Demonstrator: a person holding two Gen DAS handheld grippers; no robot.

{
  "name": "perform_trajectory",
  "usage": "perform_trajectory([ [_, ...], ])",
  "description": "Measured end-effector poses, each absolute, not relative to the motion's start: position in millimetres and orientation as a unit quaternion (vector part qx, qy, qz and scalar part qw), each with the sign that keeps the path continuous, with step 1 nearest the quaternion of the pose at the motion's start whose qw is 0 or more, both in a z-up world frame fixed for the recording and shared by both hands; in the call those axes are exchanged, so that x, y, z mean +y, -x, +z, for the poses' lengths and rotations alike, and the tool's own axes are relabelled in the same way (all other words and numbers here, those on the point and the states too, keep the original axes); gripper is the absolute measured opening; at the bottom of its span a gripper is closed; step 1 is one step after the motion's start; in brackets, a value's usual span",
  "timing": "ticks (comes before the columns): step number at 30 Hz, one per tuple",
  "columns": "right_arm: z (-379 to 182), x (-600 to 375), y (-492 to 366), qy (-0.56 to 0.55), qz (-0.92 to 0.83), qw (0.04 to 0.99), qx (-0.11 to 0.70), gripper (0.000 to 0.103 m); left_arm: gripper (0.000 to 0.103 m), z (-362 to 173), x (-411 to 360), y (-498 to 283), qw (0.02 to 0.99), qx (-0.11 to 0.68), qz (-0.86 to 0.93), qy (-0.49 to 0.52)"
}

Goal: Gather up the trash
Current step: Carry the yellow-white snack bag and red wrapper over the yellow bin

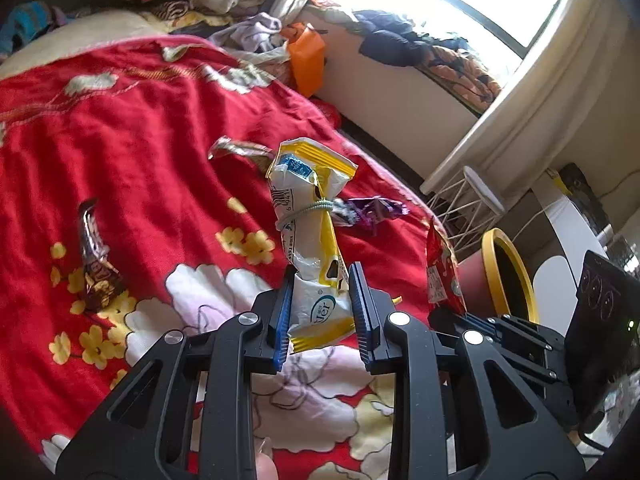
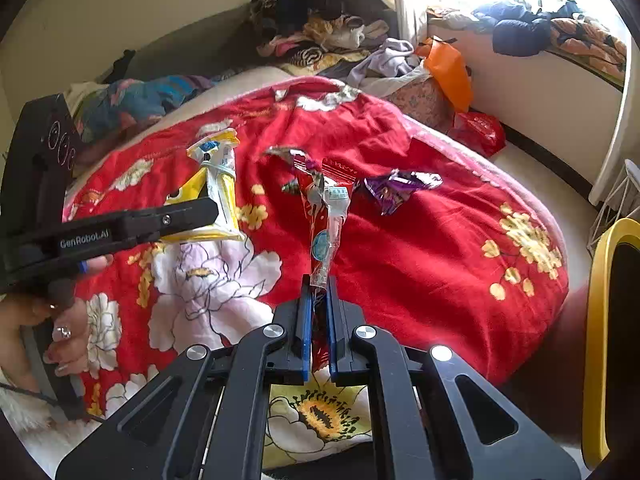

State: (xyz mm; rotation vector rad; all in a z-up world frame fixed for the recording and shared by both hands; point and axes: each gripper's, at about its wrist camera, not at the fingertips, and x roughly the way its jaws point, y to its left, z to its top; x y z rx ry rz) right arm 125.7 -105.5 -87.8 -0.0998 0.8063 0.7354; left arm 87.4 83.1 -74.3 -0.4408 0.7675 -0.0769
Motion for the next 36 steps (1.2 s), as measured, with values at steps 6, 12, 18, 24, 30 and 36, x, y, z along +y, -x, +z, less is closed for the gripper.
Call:
perform_trajectory([
  [6, -75.8, -117.9, -127.8, 0.030, 0.338, 0.863, 0.373, 0.006, 0.021, -61.8, 69.4, -86.6, 0.909, 0.361, -0.051, 0.200],
  [12, -64.5, -130.9, -128.5, 0.016, 0.330, 0.872, 0.360, 0.006, 0.021, -49.9, 55.4, -84.0, 0.915, 0.352, -0.064, 0.188],
  [18, -57.6, -144.5, -130.1, 0.003, 0.318, 0.879, 0.354, 0.006, 0.021, -40.3, 39.8, -83.0, 0.918, 0.346, -0.081, 0.175],
  [24, -54.1, -158.9, -133.1, -0.009, 0.302, 0.887, 0.348, 0.006, 0.021, -35.5, 25.0, -82.6, 0.919, 0.343, -0.096, 0.167],
  [30, -50.4, -176.1, -138.9, -0.028, 0.284, 0.894, 0.344, 0.006, 0.021, -29.9, 9.8, -83.4, 0.921, 0.340, -0.113, 0.154],
  [36, -46.3, -198.4, -142.5, -0.047, 0.264, 0.902, 0.339, 0.006, 0.021, -29.1, -5.8, -85.9, 0.920, 0.341, -0.128, 0.144],
])
